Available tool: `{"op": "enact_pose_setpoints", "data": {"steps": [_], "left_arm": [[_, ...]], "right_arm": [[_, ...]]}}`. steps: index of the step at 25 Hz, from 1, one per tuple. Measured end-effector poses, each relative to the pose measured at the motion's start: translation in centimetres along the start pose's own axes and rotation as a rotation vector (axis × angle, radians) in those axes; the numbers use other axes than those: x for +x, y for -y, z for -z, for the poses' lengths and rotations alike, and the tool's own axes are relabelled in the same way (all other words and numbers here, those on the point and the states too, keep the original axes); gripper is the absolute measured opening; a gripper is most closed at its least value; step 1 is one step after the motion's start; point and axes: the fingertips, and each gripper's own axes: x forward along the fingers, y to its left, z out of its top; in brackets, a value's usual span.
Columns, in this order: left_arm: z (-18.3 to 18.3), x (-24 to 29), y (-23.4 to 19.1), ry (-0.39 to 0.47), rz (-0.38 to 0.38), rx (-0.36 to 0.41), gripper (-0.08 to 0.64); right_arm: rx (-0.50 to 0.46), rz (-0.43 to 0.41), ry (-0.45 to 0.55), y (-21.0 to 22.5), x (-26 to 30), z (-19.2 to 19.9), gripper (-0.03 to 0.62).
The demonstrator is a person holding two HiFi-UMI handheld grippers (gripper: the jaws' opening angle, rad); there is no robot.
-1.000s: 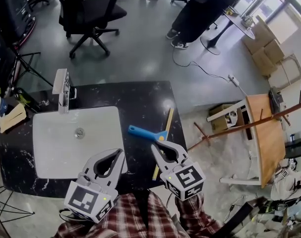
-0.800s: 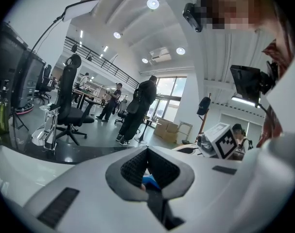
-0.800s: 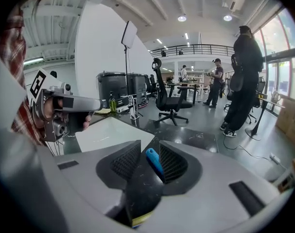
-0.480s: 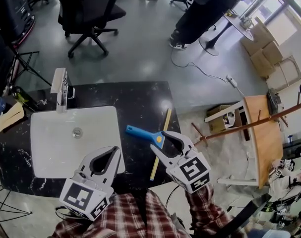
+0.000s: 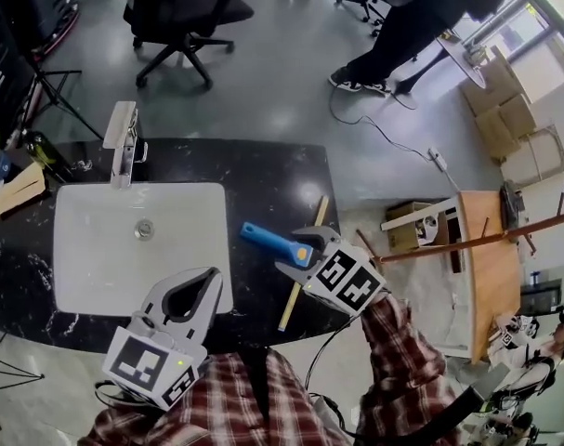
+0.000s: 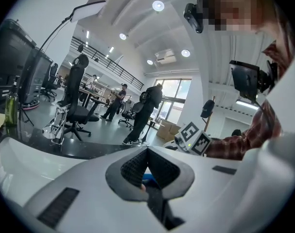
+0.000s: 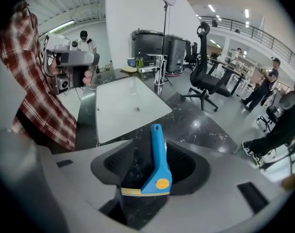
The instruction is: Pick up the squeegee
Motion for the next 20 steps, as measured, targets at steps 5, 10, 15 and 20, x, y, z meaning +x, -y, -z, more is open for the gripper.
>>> {"op": "enact_pose_setpoints", "data": {"steps": [5,10,15,20], "left_arm": [[0.6,-0.7,-0.4,-0.003,-0.022,-0.015,0.009],[1.2,-1.1,-0.6,-0.004,-0.033,-0.036,0.009],[1.3,-1.6,-0.6,-0.002,-0.044,-0.043,0.009],[1.0,-2.2,-1.1,0.013,-0.07,-0.044,0.009]], "right_arm": [[-0.025,-0.057,-0.089,0.3,2.4,1.2,0.201],[-0.043,-0.091,-0.176,1.1,3.9,2.3,0.2],[-0.032,-0.11,-0.268,2.0,5.7,3.9,0.199],[-0.061,-0.124,-0.369,2.2,7.2,5.7,0.199]]}}
